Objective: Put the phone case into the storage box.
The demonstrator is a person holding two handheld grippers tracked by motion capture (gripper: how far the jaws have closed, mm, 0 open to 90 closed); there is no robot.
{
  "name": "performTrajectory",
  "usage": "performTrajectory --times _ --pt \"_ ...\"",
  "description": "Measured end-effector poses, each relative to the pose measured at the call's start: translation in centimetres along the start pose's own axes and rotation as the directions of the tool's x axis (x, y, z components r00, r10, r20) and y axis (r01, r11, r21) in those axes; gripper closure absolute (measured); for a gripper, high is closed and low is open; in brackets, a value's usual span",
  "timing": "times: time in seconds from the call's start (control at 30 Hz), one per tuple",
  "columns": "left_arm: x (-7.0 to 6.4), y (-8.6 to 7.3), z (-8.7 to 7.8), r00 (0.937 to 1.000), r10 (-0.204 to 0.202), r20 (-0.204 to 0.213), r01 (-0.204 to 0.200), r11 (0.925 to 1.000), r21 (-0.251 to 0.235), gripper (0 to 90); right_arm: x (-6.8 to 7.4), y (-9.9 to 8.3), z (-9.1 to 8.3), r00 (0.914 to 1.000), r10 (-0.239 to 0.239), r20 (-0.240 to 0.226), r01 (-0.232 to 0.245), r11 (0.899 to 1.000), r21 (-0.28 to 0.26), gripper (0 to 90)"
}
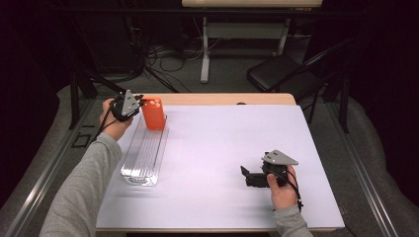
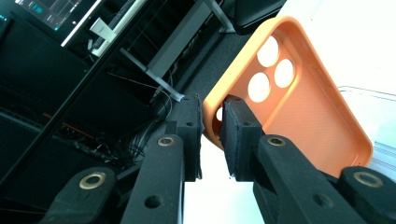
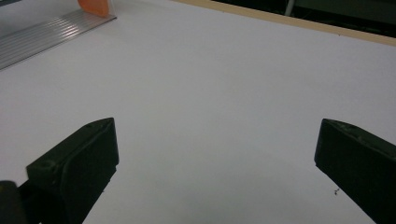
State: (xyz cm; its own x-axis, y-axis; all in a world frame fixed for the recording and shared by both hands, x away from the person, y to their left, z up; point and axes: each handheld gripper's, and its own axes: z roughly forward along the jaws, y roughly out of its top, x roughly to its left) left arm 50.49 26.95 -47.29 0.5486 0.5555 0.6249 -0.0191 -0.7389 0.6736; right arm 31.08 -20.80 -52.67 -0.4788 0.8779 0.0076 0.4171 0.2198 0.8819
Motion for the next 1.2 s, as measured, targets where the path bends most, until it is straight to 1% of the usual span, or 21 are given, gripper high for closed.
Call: performTrajectory --times 0.1,0.3,0.47,0.73,0.97,1.03,1.13,1.2 --pt "0.00 0.01 0.08 1.0000 -0.003 -0.001 0.003 1.0000 0.001 76.6 0.00 -0.02 0.04 1.0000 -0.004 0.000 0.004 1.000 -0.001 0.0" --pt "0.03 0.06 0.18 0.9998 -0.021 0.005 0.021 0.9998 0.002 75.3 -0.01 -0.04 0.06 1.0000 -0.001 -0.001 0.001 1.000 0.001 0.0" --pt "0.06 -0.04 0.20 0.9996 -0.030 0.001 0.030 0.9995 0.013 73.9 0.02 -0.05 0.07 1.0000 -0.001 -0.001 0.001 1.000 0.001 0.0" --pt "0.15 -0.18 0.28 0.9987 -0.048 -0.016 0.048 0.9986 0.020 66.1 -0.02 -0.08 0.10 1.0000 -0.005 -0.001 0.005 1.000 0.001 0.0" --pt "0.22 -0.29 0.25 0.9976 -0.066 -0.019 0.067 0.9976 0.021 60.0 -0.01 -0.08 0.11 1.0000 -0.004 -0.002 0.004 1.000 0.002 0.0" --pt "0.24 -0.31 0.26 0.9971 -0.075 -0.016 0.075 0.9970 0.018 57.7 -0.01 -0.08 0.11 1.0000 -0.003 -0.003 0.003 1.000 0.001 0.0" --pt "0.27 -0.35 0.27 0.9943 -0.106 -0.012 0.106 0.9943 0.009 52.6 0.01 -0.07 0.09 1.0000 -0.005 -0.004 0.005 1.000 0.005 0.0" --pt "0.25 -0.38 0.29 0.9922 -0.124 -0.010 0.124 0.9922 0.004 51.0 0.00 -0.07 0.09 1.0000 -0.006 -0.004 0.006 1.000 0.006 0.0"
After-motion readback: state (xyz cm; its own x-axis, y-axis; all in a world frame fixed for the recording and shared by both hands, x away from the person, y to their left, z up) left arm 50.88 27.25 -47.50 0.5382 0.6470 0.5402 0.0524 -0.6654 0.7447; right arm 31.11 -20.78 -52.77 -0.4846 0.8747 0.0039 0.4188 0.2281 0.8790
